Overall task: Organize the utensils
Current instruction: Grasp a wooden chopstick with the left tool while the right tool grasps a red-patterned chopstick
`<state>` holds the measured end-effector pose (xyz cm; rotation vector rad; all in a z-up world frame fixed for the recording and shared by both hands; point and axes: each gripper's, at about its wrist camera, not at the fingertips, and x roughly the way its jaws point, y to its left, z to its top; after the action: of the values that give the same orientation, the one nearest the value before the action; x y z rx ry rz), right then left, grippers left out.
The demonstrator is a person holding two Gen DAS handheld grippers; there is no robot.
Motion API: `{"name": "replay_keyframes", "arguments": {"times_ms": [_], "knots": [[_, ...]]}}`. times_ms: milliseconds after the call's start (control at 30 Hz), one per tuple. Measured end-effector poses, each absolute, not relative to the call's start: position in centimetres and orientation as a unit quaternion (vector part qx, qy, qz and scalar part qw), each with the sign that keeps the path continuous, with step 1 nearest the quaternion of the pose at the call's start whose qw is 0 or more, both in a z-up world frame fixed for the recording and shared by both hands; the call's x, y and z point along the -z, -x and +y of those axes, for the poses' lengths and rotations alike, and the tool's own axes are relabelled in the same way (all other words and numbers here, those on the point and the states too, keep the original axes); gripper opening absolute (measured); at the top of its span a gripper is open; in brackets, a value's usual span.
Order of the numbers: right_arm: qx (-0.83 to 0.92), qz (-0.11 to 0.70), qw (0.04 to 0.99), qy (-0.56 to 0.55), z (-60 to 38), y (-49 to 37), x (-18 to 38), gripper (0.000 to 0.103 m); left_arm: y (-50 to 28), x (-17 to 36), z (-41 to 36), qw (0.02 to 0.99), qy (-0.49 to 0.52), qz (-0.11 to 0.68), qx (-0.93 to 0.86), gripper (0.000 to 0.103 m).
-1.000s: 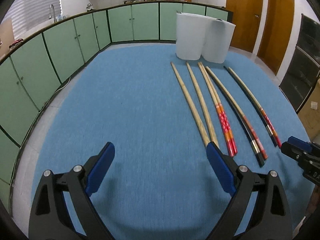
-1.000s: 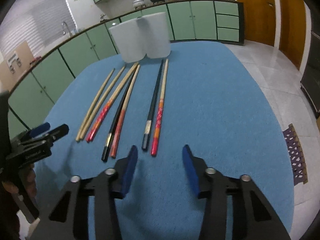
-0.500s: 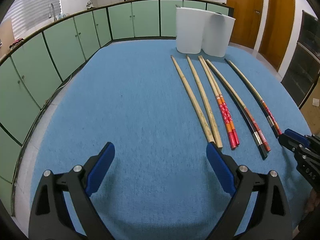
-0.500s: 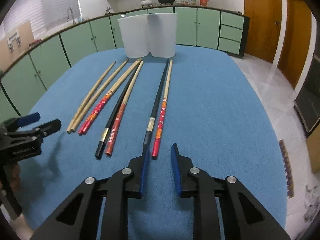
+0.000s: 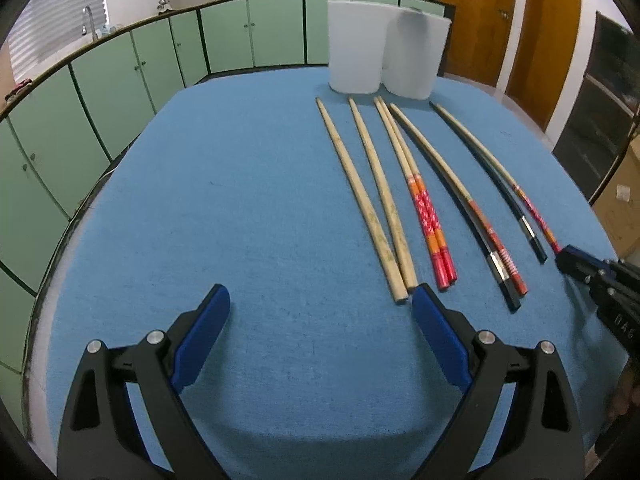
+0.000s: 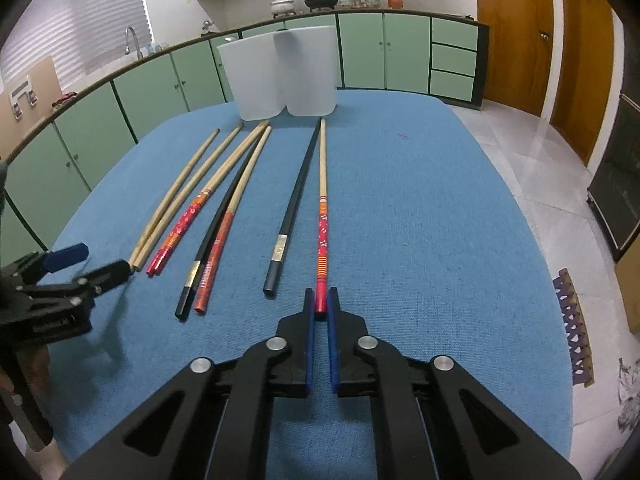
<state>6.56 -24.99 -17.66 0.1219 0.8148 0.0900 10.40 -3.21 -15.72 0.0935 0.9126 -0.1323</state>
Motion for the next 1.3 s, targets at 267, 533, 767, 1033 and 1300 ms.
{"name": "replay_keyframes", "arguments": {"times_ms": [267, 533, 767, 1033, 1300], "knots": [[-0.046, 0.396, 0.915, -0.063, -25.1, -6.6, 17.6, 0.006, -10.8, 15.7, -1.4, 0.894, -0.023, 0.445, 0.037, 0.090], [-0.046, 0.394, 0.916, -0.056, -24.8, -6.4, 17.6, 0.009, -10.9, 15.7, -2.0, 0.895, -0.022, 0.442, 0.049, 0.080], [-0.038, 0.392, 0.918, -0.042, -24.5, -6.5, 17.6, 0.009, -11.2, 15.6, -2.3, 0.898, -0.015, 0.437, 0.054, 0.063], [-0.031, 0.392, 0.919, -0.040, -24.2, -6.4, 17.7, 0.007, -11.0, 15.5, -3.9, 0.899, -0.033, 0.431, 0.074, 0.024], [-0.033, 0.363, 0.928, -0.071, -25.5, -5.9, 15.2, 0.006, -10.7, 13.4, -2.8, 0.906, -0.022, 0.415, 0.083, 0.006]]}}
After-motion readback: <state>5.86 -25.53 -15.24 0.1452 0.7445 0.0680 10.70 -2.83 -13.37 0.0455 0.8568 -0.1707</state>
